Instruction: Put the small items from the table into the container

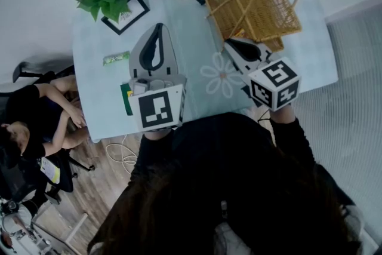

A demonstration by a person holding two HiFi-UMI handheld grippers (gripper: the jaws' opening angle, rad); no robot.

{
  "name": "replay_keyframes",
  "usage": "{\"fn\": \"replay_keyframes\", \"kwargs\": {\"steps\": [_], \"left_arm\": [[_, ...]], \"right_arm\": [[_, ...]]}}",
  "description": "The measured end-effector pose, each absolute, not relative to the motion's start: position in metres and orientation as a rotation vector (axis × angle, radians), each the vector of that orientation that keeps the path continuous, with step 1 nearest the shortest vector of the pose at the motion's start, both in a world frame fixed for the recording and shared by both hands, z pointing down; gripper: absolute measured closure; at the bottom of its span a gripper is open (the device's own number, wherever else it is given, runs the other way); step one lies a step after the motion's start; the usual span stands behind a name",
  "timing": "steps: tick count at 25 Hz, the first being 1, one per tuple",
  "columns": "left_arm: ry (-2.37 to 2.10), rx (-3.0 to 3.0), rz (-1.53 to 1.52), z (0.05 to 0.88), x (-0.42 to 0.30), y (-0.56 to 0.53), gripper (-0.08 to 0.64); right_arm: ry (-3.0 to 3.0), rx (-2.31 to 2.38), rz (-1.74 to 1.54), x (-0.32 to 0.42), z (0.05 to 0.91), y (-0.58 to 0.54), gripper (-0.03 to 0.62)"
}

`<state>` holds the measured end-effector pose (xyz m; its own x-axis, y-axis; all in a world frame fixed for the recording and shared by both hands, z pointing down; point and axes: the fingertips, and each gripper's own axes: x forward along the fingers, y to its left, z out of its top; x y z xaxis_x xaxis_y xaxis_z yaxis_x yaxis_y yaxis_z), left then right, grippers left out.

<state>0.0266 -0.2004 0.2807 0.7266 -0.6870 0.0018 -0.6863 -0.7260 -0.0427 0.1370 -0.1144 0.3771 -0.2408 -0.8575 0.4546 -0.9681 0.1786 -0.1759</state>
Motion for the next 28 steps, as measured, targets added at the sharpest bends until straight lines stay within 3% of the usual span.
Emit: {"fn": "replay_keyframes", "kwargs": {"steps": [13, 28], "left_arm": [[1.211, -2.852, -0.046, 0.283, 0.012, -0.2, 0.558], [1.242, -2.842, -0.097, 0.285, 0.005, -0.198, 0.558]], "right_arm": [[-2.305, 1.829, 0.37, 0.106, 0.326, -0.157, 0.567], [-2.355, 1.844, 0.312, 0.111, 0.306, -0.174, 0.568]]}}
